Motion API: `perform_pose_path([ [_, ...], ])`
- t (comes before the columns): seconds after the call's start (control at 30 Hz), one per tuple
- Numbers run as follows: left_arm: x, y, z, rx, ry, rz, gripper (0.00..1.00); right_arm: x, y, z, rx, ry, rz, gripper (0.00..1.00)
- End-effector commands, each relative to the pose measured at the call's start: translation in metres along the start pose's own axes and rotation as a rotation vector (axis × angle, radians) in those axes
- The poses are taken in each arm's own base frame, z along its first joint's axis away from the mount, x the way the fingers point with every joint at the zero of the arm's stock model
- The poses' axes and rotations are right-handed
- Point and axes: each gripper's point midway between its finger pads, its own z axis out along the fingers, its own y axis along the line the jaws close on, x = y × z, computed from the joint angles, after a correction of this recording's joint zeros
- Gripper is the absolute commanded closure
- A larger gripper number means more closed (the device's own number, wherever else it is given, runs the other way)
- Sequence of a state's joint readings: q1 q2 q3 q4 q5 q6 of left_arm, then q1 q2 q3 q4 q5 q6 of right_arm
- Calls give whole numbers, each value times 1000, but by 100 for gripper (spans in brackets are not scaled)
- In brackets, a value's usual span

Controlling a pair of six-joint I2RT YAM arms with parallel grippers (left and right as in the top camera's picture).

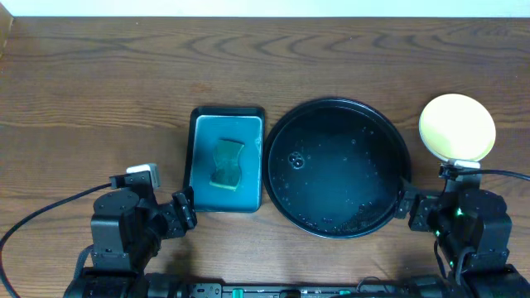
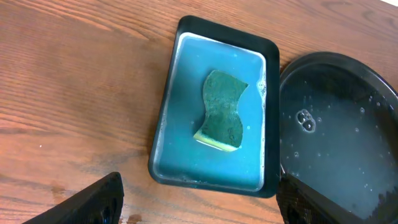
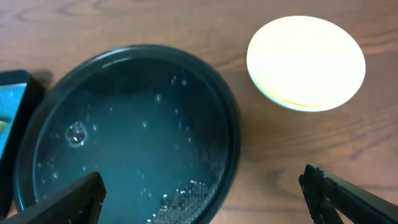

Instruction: Clean dirty plates on tray and stack at the side

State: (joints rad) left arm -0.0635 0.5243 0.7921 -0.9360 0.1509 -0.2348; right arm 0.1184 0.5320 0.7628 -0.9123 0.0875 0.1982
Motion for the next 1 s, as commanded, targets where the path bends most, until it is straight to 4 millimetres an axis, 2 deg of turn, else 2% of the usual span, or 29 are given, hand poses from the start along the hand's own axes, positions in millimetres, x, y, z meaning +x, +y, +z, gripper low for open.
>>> perform_pose_path([
  [0.0,2,1,1,-4,3,13,21,9,-3,1,18,33,2,1],
  [0.33,2,1,1,-4,3,13,21,33,-8,-2,37,130,-7,1],
  [0.67,2,1,1,-4,3,13,20,46,-14,-7,59,169,-13,1],
  [0.77,2,1,1,-4,3,13,20,40,-15,-10,63,125,-8,1],
  [0.97,2,1,1,-4,3,13,20,7,-12,-14,31,-105,13,1],
])
